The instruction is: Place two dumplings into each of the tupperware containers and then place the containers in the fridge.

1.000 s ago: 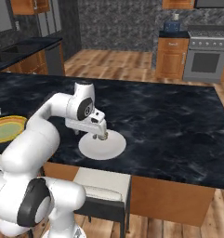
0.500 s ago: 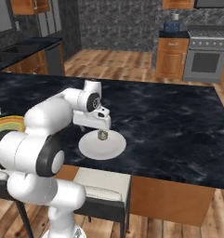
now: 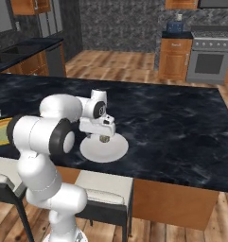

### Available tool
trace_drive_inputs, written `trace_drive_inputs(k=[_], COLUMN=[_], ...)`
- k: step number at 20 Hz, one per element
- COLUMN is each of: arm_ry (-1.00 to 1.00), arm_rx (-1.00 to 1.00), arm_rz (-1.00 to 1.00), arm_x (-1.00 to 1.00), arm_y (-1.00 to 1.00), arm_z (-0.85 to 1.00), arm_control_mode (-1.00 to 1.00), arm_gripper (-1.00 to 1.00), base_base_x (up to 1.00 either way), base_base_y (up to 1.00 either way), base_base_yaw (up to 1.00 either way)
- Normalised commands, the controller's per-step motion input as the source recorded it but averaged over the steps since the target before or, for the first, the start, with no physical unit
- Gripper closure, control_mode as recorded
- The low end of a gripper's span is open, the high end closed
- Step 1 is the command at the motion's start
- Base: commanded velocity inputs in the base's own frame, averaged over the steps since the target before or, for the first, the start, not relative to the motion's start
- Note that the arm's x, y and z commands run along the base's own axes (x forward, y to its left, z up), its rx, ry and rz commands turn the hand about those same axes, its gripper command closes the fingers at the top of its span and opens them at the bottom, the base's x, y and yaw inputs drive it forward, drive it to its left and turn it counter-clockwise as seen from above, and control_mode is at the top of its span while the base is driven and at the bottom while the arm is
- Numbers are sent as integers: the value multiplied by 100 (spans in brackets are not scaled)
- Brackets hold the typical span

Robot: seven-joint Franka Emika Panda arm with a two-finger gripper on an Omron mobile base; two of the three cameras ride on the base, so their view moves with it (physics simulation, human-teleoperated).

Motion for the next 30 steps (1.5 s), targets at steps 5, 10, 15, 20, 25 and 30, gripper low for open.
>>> trace_drive_inputs(k=[5,10,15,20,25,30], arm_ry=[3,5,5,6,10,10], arm_rx=[0,0,0,0,0,0], arm_rz=[0,0,0,0,0,0], arm_x=[43,53,49,45,21,0], arm_y=[-6,-9,-1,0,0,0], arm_z=[-25,-21,-28,-29,-16,-12], arm_control_mode=[-100,-100,-100,-100,-100,-100], arm_gripper=[-100,-100,-100,-100,-100,-100], base_base_x=[0,0,0,0,0,0], base_base_y=[0,0,0,0,0,0], base_base_yaw=[0,0,0,0,0,0])
